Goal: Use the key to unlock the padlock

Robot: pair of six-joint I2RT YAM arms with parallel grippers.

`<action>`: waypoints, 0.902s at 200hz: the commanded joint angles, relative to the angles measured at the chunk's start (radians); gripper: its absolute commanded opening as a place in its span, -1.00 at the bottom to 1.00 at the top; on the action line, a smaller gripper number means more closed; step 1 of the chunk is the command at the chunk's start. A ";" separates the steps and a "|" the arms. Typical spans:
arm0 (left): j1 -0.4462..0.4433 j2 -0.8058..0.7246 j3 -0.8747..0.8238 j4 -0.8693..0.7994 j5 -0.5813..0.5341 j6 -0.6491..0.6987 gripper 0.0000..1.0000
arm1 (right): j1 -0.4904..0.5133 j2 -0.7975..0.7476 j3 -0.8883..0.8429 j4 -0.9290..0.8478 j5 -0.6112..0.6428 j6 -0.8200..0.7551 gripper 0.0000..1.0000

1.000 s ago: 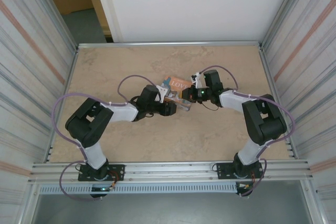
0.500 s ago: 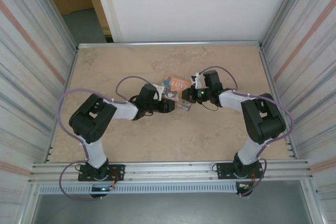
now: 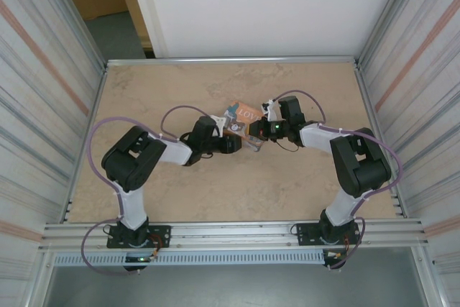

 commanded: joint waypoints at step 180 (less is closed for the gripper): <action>-0.052 -0.037 -0.008 0.011 -0.053 -0.064 -0.49 | 0.036 -0.150 -0.004 -0.114 0.075 -0.086 -1.00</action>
